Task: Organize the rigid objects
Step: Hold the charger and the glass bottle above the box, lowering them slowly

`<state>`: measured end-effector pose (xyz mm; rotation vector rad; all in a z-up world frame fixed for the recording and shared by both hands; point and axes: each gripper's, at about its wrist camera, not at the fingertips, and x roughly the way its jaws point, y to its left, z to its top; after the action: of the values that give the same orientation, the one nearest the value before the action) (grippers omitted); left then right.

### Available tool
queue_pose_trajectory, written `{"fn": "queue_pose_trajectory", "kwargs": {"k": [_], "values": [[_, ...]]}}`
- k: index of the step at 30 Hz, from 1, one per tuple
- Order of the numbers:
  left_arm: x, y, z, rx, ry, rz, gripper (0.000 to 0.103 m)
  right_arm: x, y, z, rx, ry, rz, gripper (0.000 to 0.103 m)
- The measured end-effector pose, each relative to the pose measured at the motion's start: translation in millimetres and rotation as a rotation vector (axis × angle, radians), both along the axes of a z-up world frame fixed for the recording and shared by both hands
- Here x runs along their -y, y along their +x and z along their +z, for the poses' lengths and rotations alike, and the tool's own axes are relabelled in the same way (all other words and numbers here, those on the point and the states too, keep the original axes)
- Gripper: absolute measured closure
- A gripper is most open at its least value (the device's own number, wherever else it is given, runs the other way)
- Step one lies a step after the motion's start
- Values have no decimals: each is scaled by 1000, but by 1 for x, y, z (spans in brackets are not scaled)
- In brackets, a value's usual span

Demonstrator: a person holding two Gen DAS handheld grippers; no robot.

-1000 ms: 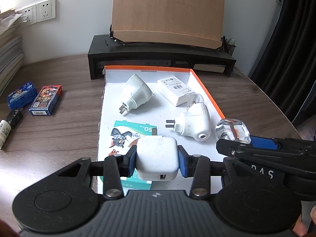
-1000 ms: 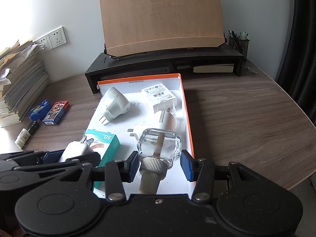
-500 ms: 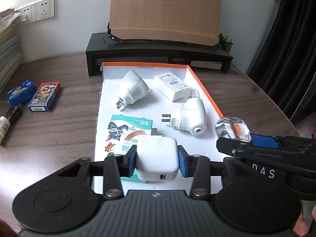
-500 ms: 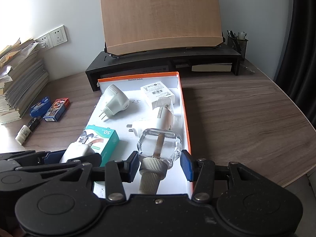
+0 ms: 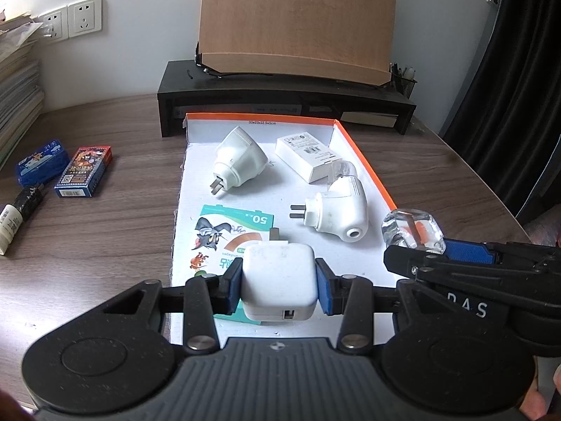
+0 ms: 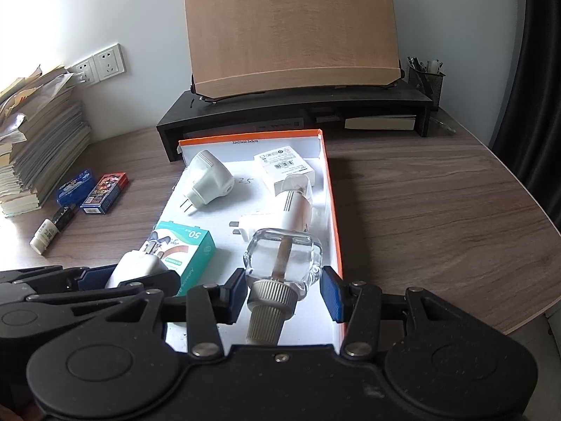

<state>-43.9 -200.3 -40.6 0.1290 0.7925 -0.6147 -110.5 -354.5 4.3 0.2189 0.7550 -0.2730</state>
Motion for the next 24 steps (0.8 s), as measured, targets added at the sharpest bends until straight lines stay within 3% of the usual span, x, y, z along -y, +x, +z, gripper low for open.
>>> {"fn": "queue_pose_trajectory", "kwargs": {"k": [24], "values": [[1,0,-1,-7,1,-2,61,3,0,-3,-7,10,-8,47]]}}
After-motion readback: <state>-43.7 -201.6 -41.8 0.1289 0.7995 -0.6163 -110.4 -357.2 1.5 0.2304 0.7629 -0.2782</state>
